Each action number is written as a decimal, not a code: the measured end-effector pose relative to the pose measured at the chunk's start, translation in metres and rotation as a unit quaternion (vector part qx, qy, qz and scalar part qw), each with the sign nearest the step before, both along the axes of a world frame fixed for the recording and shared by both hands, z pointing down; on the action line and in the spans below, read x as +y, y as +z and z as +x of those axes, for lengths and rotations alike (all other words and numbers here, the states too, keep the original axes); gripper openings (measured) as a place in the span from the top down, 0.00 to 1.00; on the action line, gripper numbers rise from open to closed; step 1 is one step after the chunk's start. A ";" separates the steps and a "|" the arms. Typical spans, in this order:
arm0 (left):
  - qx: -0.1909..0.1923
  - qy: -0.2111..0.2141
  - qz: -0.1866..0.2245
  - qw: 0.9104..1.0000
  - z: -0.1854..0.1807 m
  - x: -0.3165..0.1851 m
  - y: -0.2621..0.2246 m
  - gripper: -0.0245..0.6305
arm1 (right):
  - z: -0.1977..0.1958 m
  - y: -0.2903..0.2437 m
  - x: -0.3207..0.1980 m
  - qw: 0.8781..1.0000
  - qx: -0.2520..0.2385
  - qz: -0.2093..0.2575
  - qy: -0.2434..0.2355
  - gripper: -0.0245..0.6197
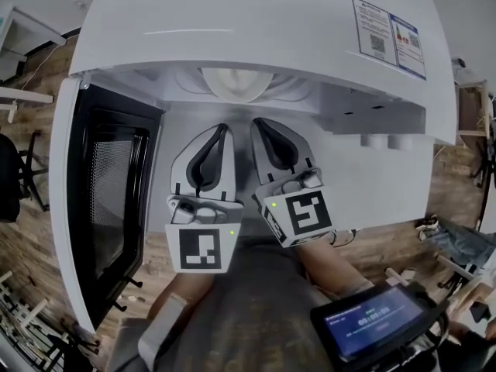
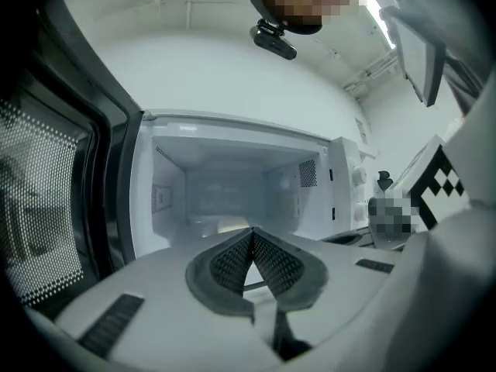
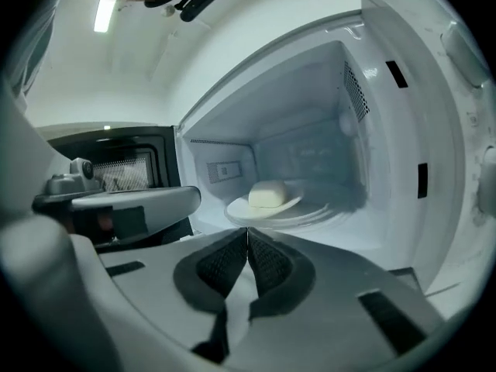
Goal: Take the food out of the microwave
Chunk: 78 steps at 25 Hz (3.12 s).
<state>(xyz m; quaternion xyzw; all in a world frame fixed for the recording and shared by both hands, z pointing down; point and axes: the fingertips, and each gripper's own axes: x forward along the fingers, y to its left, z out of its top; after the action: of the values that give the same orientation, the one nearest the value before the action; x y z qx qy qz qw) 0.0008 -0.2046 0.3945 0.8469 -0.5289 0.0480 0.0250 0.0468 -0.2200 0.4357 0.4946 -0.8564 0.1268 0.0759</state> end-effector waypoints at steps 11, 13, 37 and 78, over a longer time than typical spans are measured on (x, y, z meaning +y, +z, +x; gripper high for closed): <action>0.008 0.011 -0.034 0.999 -0.003 -0.001 -0.049 0.95 | 0.002 -0.013 -0.020 0.976 -0.138 -0.162 0.052 0.84; 0.004 0.012 -0.040 0.999 -0.004 -0.002 -0.050 0.95 | 0.004 -0.013 -0.024 0.972 -0.144 -0.175 0.060 0.83; 0.031 -0.001 -0.063 0.998 -0.028 -0.022 -0.052 0.95 | 0.009 -0.008 -0.063 0.941 -0.148 -0.281 0.117 0.64; 0.028 -0.011 -0.054 0.998 -0.037 -0.019 -0.070 0.95 | -0.026 0.013 -0.018 0.857 -0.356 -0.361 0.094 0.66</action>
<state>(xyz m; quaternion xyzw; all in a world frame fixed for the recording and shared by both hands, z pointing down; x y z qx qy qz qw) -0.0358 -0.2240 0.3245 0.8397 -0.5336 0.0525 0.0863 0.0209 -0.2379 0.4489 0.4314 -0.6685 0.6013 -0.0730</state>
